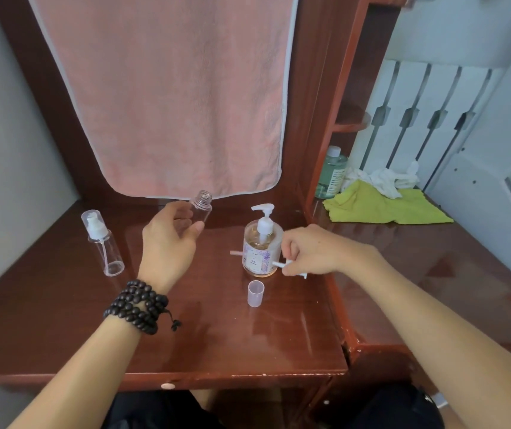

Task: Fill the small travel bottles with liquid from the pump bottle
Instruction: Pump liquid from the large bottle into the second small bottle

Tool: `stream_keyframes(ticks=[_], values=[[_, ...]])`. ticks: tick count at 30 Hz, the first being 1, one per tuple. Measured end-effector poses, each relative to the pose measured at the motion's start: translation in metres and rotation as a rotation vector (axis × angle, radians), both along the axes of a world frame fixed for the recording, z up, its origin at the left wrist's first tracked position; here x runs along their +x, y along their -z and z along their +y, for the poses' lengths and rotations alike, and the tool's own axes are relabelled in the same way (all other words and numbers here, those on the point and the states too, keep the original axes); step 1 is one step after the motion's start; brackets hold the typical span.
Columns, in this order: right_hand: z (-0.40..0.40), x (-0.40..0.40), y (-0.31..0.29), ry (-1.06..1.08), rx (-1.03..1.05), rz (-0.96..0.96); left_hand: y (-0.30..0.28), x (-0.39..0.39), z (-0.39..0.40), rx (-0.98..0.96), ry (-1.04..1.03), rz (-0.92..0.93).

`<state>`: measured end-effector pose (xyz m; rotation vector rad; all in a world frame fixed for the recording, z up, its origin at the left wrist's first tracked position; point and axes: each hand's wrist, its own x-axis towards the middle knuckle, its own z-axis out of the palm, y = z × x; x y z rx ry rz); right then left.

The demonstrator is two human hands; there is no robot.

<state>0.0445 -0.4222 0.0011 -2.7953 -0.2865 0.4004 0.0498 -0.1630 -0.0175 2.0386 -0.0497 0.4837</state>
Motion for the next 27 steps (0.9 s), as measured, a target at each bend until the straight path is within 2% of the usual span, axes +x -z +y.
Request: stream_keyframes(ticks=[6, 17, 21, 24, 27], values=[[0.014, 0.001, 0.036, -0.033, -0.209, 0.050, 0.008, -0.002, -0.003, -0.012, 0.078, 0.034], [0.015, 0.004, 0.050, -0.116, -0.196, 0.056, 0.024, -0.002, -0.015, -0.002, 0.191, 0.108], [-0.006, 0.015, 0.015, -0.019, -0.062, -0.136, 0.029, 0.007, -0.014, 0.081, 0.189, 0.117], [-0.019, 0.035, -0.006, 0.112, -0.035, -0.309, 0.026, 0.014, -0.021, 0.170, 0.162, 0.122], [-0.013, 0.057, -0.016, 0.195, 0.069, -0.383, 0.020, 0.023, -0.032, 0.209, 0.173, 0.086]])
